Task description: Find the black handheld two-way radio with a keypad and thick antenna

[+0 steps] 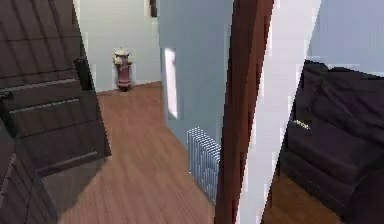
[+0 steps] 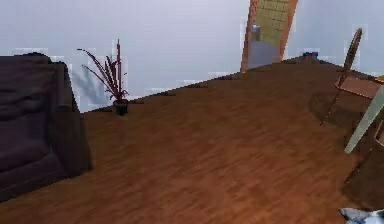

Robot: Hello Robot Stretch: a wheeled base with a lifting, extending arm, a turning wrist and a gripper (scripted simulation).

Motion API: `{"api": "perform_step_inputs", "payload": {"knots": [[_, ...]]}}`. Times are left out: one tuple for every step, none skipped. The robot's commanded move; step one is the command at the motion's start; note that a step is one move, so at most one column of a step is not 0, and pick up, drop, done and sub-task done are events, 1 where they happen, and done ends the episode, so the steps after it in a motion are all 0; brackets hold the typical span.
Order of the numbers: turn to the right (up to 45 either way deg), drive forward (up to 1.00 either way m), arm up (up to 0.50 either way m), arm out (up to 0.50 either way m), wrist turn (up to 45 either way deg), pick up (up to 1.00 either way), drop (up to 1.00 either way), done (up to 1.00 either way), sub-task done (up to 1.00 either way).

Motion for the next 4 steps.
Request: {"api": "perform_step_inputs", "payload": {"knots": [[-15.0,0.0,0.0,0.0,0.0,0.0,0.0,0.0,0.0],[0.0,1.0,0.0,0.0,0.0,0.0,0.0,0.0,0.0],[0.0,1.0,0.0,0.0,0.0,0.0,0.0,0.0,0.0],[0.0,0.45,0.0,0.0,0.0,0.0,0.0,0.0,0.0]]}}
